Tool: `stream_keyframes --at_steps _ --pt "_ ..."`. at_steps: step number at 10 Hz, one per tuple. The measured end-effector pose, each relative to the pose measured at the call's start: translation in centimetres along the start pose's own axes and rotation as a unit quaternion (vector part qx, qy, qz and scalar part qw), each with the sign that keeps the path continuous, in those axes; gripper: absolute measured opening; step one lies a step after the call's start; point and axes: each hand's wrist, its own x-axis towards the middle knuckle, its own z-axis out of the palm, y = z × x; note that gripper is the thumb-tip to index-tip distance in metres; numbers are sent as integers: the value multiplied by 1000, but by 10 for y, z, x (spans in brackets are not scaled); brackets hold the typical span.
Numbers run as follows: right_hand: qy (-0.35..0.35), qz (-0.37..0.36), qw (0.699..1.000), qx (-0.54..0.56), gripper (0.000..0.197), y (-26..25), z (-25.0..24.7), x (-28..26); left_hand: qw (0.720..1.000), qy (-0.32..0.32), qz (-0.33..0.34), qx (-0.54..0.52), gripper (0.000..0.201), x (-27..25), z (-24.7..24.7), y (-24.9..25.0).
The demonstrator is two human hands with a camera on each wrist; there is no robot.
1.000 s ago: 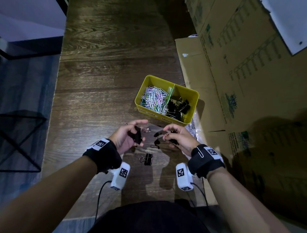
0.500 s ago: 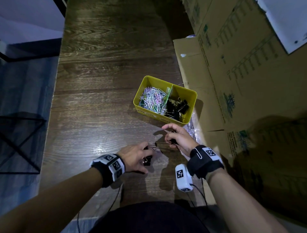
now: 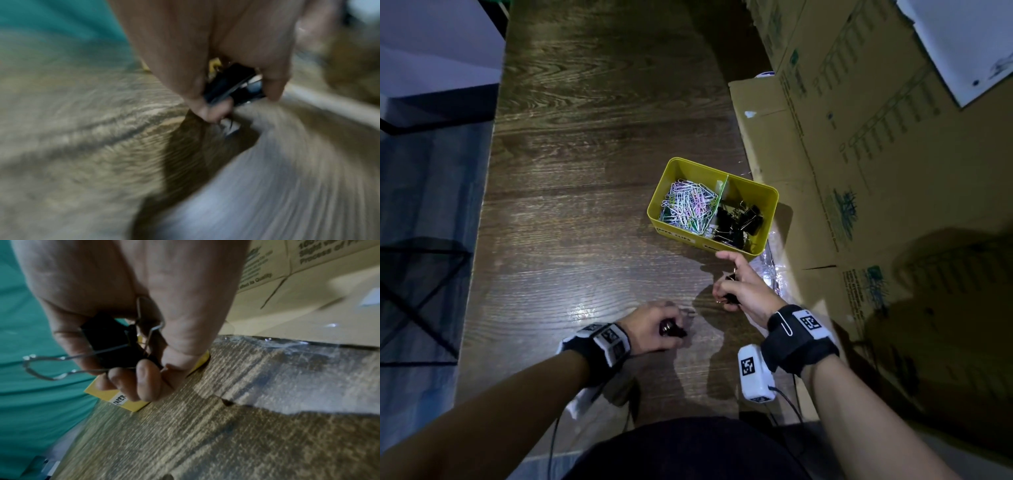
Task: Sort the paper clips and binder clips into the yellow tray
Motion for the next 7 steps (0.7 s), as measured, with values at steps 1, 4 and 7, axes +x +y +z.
stream_keyframes --at_steps 1,4,7 --pt "-39 5 999 -18 41 -8 2 -6 948 10 -144 -284 12 6 -11 2" --pt "14 -90 978 189 28 -68 -23 -23 822 42 -110 -557 18 31 -100 67" --pt "189 -107 958 186 45 -121 -49 -5 912 110 -75 -387 26 108 -137 149"
